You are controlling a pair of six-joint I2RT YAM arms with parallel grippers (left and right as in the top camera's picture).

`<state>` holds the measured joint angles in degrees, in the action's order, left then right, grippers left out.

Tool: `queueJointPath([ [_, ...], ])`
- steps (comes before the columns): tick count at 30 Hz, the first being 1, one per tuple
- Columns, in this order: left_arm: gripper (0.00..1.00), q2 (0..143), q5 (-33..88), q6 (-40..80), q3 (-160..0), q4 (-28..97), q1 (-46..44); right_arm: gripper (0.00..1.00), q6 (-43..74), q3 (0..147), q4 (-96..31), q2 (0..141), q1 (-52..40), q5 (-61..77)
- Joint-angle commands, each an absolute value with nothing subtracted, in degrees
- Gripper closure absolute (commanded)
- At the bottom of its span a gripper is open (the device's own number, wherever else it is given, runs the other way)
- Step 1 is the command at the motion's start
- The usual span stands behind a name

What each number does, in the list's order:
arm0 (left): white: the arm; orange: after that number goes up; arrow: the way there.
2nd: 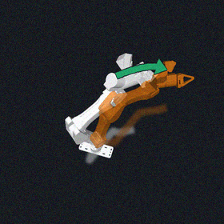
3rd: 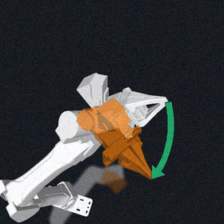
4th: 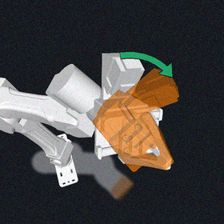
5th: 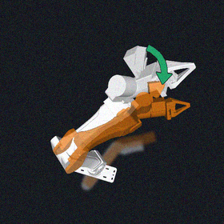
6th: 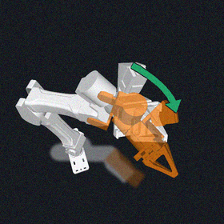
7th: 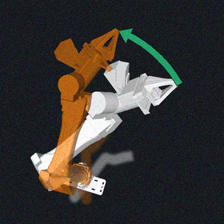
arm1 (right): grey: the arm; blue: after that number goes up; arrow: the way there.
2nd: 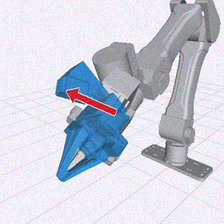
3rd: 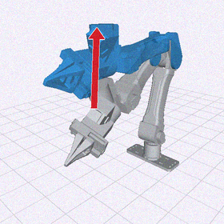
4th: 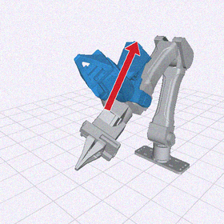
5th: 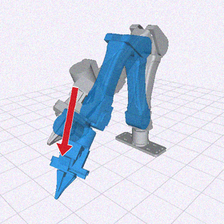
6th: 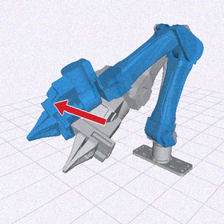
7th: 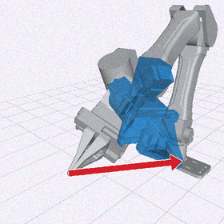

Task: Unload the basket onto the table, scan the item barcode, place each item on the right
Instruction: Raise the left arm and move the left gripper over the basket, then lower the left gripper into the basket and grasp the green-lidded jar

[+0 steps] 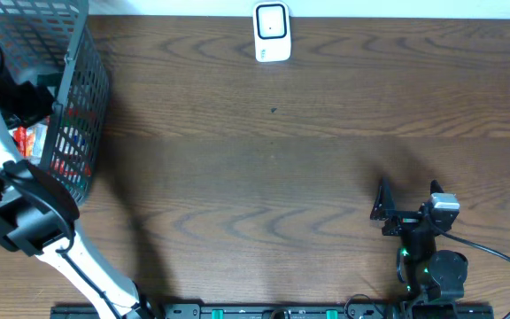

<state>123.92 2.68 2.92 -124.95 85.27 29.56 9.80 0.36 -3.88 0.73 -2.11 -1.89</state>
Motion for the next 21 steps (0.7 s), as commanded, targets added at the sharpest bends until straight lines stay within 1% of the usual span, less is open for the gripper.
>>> queueJointPath([
  [1, 0.09, 124.4, 3.0, 2.4, -122.1, 83.9, 28.3, 0.01, 9.1, 0.3, -4.1, 0.5, -1.7, -1.8],
  [11, 0.10, 124.4, 3.0, 2.3, -112.6, 75.4, 26.5, 0.01, 9.1, 0.3, -4.1, 0.5, -1.7, -1.8],
  [13, 0.11, 124.4, 3.0, 2.4, -111.0, 74.1, 26.4, 0.01, 9.1, 0.3, -4.1, 0.5, -1.7, -1.8],
  [16, 0.16, 124.4, 3.0, 2.4, -109.5, 72.7, 26.4, 0.01, 9.1, 0.3, -4.1, 0.5, -1.7, -1.8],
  [21, 0.16, 123.8, 3.3, 3.3, -110.7, 72.2, 26.5, 0.01, 9.1, 0.3, -4.1, 0.5, -1.7, -1.8],
])
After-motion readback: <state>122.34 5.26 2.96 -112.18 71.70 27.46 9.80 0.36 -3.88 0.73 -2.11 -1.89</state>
